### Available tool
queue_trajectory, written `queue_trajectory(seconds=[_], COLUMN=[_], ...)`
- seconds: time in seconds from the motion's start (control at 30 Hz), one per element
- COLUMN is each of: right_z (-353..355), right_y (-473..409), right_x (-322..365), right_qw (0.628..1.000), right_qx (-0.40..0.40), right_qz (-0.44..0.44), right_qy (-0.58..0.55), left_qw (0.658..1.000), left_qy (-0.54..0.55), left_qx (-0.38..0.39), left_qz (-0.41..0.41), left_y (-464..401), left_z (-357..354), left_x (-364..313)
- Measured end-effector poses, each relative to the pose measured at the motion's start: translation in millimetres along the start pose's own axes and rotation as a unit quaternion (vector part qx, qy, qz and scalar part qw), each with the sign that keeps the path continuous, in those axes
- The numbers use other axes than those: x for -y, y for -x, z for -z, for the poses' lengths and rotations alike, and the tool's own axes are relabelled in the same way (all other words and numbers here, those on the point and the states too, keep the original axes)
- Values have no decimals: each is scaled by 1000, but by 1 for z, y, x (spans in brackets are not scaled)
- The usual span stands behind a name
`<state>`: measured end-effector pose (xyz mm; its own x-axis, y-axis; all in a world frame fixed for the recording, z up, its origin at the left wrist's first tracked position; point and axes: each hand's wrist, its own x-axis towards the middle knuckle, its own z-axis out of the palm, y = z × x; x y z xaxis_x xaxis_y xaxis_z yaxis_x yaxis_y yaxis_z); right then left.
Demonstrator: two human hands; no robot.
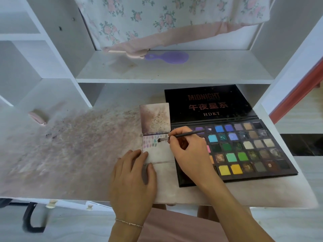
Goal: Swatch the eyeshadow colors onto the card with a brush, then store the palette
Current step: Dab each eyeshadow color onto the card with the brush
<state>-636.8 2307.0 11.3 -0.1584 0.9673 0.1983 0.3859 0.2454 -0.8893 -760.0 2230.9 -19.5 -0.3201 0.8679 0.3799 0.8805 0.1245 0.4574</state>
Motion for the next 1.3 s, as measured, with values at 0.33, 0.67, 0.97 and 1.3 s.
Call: queue_trajectory(seconds=[0.33,0.67,0.97,1.3], right_z=[-2,-3,-3,-4], right_y=[0,-1,-2,-1], right_x=[-4,-6,-7,-7], right_qw=[1000,998,998,998], right_qx=[17,49,48,46], right_qz=[-24,-30,-33,-25], right_qy=[-4,29,24,28], left_qw=[1000,1000,1000,1000], left_qy=[1,1,-3,0], left_qx=[5,7,1,5], left_qz=[1,4,1,3], left_y=[0,0,1,1], left_z=[-1,0,-2,-1], left_x=[0,-1,0,0])
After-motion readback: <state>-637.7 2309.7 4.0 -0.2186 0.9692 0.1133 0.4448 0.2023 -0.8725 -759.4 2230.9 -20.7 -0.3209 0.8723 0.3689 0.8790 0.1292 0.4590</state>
